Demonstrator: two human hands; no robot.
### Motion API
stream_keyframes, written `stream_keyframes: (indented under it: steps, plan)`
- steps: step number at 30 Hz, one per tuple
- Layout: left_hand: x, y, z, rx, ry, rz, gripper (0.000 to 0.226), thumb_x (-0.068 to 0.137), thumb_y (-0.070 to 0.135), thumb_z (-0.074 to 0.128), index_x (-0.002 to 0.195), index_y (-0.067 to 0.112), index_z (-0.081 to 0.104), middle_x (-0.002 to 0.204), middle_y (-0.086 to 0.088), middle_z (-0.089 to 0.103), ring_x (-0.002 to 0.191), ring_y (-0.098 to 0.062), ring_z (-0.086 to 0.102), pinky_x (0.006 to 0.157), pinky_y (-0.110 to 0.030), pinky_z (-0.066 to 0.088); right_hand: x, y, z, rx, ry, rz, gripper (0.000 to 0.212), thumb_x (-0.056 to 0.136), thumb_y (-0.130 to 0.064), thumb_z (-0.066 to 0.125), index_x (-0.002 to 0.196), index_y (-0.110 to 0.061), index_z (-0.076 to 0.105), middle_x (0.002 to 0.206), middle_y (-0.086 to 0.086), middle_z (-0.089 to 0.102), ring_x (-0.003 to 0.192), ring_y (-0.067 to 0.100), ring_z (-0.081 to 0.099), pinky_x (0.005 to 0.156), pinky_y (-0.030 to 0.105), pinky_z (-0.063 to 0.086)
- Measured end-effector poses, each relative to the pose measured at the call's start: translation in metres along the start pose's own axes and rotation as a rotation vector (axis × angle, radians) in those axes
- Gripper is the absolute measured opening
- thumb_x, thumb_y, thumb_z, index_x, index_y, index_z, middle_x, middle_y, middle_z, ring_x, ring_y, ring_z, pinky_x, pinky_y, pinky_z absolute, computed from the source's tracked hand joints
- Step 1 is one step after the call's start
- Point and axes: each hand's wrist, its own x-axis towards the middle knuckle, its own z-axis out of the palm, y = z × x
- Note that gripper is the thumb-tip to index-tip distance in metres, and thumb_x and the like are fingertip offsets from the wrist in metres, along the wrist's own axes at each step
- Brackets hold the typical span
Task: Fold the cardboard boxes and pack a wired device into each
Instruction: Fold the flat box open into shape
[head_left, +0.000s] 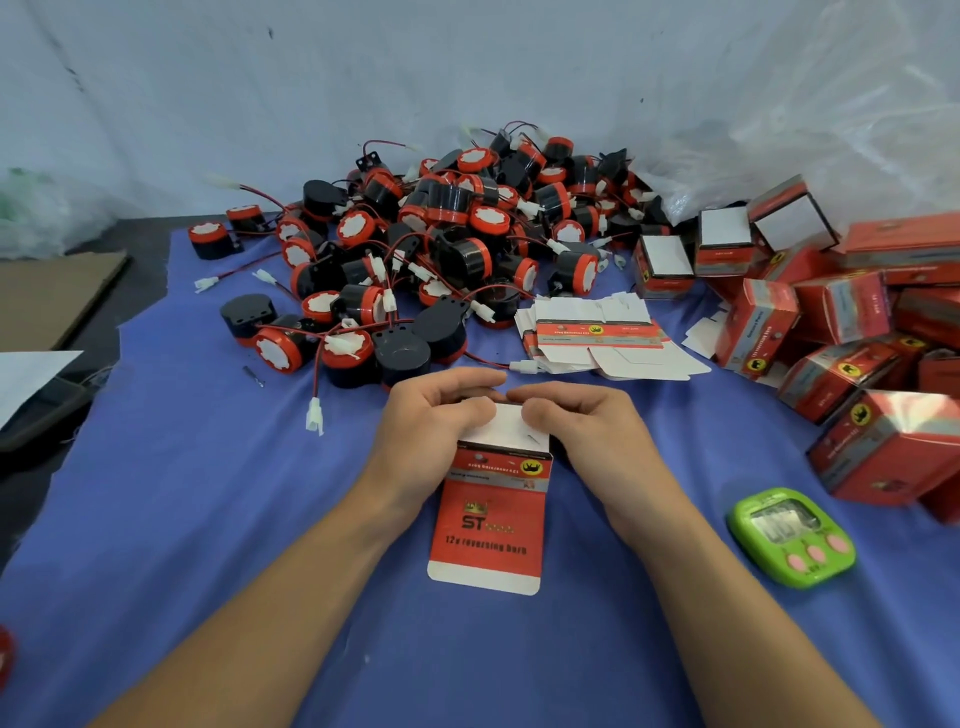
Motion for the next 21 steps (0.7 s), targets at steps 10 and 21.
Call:
stream_keyframes:
  steps: [10,21]
  plan:
    - [-0.005,0.002,0.003,-0.051,0.13,0.203,0.026,0.099,0.013,0.06,0.096,0.028,0.081,0.092,0.0,0.08,0.081,-0.018,0.076,0.066,-0.023,0.058,-0.003,-0.006,-0.001,0.0,-0.014,0.038,0.032,0.099,-0.048,0.057,0.1,-0.026,0.08,0.1,-0.004,0.08,0.104,0.017,0.074,0.101,0.049,0.055]
    - [-0.004,-0.005,-0.002,0.317,0.27,0.691,0.058,0.103,0.059,0.047,0.151,0.026,0.047,0.15,0.011,0.052,0.143,-0.012,0.046,0.113,-0.027,0.039,-0.004,-0.018,-0.01,0.231,0.117,-0.26,0.033,0.071,-0.011,0.076,0.103,-0.018,0.074,0.103,-0.008,0.077,0.094,0.009,0.071,0.08,0.03,0.057]
